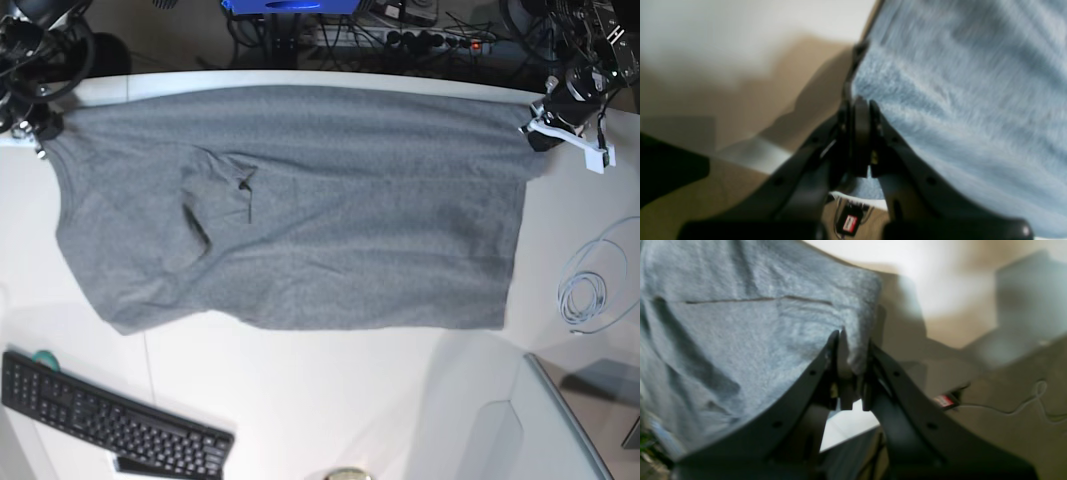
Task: Layout the t-shirt on the table in an organized manner, then fold the t-shirt properly
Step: 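Lift and drag the t-shirt toward the arms with both grippers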
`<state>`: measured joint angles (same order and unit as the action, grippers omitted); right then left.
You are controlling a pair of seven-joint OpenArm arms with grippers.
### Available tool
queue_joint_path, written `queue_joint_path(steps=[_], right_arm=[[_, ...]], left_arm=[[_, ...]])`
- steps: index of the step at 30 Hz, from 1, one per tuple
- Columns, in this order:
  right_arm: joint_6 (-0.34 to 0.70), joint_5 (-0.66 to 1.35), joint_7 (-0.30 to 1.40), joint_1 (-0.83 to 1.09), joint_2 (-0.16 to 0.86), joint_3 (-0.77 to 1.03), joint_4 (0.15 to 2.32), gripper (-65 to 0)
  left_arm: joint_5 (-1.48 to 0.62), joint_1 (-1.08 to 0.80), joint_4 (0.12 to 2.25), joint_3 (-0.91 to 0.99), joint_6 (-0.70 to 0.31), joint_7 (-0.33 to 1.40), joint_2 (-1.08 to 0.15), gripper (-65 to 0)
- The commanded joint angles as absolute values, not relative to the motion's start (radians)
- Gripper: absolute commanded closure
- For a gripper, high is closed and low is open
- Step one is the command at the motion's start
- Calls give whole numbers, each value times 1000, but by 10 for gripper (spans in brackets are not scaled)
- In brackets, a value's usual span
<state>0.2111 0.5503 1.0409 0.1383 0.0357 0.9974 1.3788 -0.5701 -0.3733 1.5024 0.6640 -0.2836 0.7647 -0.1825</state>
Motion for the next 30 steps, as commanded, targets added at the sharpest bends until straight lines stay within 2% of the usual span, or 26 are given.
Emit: queue_joint_path(steps=[1, 9, 23, 30], right_arm=[[234, 562, 998, 136, 64, 1000, 1391, -6], [263, 562, 909, 185, 68, 1000, 1354, -6], [269, 562, 901, 205, 61, 1007, 1356, -6], [268, 562, 865, 197, 58, 1000, 1356, -6]], left_arm=[[-576, -381, 1520, 673, -277, 723, -206, 0], [-576, -389, 1518, 682, -277, 722, -194, 0], [-575, -366, 1517, 673, -277, 682, -193, 0], [-575, -311, 1395, 679, -277, 679, -199, 0]])
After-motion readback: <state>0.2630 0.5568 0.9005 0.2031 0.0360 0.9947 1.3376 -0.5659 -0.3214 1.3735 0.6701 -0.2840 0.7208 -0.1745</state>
